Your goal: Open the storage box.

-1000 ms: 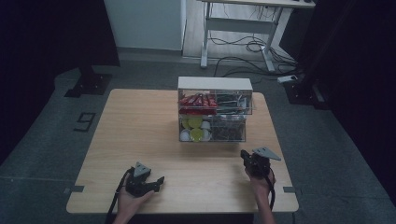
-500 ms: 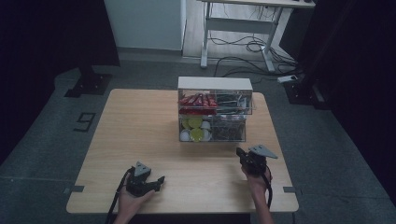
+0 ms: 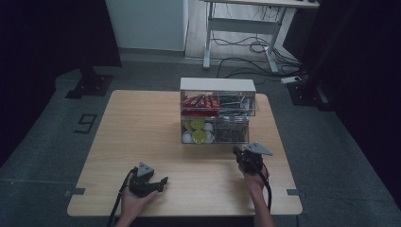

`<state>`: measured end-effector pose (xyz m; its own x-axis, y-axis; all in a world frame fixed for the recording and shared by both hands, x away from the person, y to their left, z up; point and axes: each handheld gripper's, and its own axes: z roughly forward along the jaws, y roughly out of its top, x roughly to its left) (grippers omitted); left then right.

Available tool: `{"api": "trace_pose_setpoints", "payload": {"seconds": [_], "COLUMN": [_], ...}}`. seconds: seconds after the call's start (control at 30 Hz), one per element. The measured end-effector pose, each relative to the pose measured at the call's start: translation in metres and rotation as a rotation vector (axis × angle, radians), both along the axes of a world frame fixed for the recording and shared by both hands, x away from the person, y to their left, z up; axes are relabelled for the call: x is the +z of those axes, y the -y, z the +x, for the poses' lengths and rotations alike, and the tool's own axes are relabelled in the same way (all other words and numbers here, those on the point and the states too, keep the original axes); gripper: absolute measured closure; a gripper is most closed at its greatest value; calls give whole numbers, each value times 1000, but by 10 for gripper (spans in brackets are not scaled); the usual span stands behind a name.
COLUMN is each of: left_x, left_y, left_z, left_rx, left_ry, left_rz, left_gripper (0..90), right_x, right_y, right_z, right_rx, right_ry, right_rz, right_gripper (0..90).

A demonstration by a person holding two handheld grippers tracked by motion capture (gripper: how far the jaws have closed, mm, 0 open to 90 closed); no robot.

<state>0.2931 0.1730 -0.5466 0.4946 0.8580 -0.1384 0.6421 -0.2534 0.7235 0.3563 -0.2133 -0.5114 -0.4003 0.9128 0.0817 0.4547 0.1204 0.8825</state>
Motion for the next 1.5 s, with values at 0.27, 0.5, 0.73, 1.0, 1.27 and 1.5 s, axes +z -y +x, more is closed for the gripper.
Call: {"api": "trace_pose_setpoints", "payload": {"seconds": [0.27,0.5,0.73,1.0,1.27,1.5], "left_x": [0,0,0,0,0,0], "left_y": [2,4,4,3,3,3], "left_z": [4,6,6,6,6,6], "left_rx": [-5,-7,-6,-8,-8,-7], "left_ry": [-3,-1,-1,-4,-4,-4], "left_rz": [-7,2,-1,-5,-7,-8], "left_gripper": [309,309,309,309,309,309], "right_x": [-5,-4,-3,-3,-3,-5], "right_y": [2,5,4,6,8,8], "right_z": [6,13,14,14,14,14], "right_rx": [-14,-15,-9,-13,-13,-9], "right_ry": [-19,-23,-29,-29,-34,-45], "right_rz": [-1,12,34,35,35,33], "right_gripper": [895,895,895,895,895,895]}}
